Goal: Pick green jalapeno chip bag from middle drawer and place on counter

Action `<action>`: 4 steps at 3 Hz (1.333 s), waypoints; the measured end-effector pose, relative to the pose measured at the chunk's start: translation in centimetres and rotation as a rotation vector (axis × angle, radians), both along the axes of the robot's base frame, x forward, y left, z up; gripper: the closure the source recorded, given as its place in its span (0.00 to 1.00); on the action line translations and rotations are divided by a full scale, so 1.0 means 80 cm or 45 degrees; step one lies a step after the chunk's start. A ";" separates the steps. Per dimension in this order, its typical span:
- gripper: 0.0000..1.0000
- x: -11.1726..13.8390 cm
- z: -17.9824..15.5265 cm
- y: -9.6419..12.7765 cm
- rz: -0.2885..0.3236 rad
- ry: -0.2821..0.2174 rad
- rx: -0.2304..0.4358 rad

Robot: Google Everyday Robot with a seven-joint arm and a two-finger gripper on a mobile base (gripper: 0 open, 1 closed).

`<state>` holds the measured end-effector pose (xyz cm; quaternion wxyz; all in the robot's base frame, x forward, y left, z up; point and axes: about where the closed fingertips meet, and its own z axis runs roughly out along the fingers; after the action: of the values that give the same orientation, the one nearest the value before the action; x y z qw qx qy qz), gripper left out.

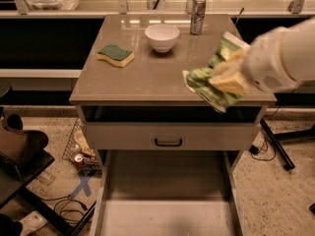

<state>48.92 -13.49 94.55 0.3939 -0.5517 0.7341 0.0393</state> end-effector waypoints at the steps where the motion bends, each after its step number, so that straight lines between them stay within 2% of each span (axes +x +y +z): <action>1: 1.00 0.068 0.010 0.051 0.159 -0.068 0.002; 2: 1.00 0.150 -0.015 0.097 0.307 -0.142 0.072; 3: 1.00 0.193 -0.037 0.097 0.311 -0.190 0.123; 4: 0.74 0.191 -0.040 0.100 0.315 -0.181 0.123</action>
Offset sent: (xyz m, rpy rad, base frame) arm 0.1708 0.1074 -0.0211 0.0971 -0.1613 0.3377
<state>64.18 -5.50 91.39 0.4632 -0.6199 0.6278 0.0836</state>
